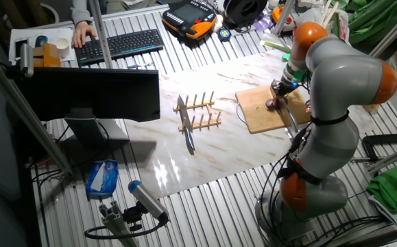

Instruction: Chop the onions

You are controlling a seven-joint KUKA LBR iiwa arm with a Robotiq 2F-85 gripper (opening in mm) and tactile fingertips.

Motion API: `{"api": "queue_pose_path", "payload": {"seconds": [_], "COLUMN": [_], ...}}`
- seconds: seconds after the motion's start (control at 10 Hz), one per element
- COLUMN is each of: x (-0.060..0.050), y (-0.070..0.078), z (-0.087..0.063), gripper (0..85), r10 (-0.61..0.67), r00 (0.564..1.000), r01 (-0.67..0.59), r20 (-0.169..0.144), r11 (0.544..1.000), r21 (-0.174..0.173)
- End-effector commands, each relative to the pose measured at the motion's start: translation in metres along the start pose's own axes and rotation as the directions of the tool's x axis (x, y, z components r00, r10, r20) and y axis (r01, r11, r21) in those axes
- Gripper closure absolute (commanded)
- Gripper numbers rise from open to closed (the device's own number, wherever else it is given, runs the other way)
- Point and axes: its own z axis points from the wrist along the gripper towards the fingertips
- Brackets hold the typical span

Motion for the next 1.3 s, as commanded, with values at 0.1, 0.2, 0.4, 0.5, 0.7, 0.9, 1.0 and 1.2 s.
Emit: {"api": "queue_pose_path", "payload": {"seconds": [0.1,0.2,0.4,0.5,0.7,0.9,1.0,1.2], "x": [0.0016,0.0027,0.0033,0.0029,0.0022,0.0024,0.0027,0.0030], "y": [0.0011,0.0023,0.0023,0.0019,0.0019,0.0014,0.0012,0.0014], "z": [0.0018,0.0031,0.0047,0.0049,0.0073,0.0070,0.0065,0.0062], "gripper": [84.3,84.3,84.3,84.3,84.3,84.3,84.3,84.3], "r10": [0.000,0.002,0.003,0.003,0.003,0.003,0.005,0.006], "r00": [1.000,1.000,1.000,1.000,1.000,1.000,1.000,1.000], "r01": [0.000,-0.002,-0.003,-0.003,-0.003,-0.003,-0.005,-0.006], "r20": [0.002,0.004,0.007,0.007,0.006,0.010,0.013,0.021], "r11": [1.000,1.000,1.000,1.000,1.000,1.000,1.000,1.000], "r21": [-0.001,-0.002,-0.003,-0.003,-0.006,-0.006,-0.005,-0.004]}}
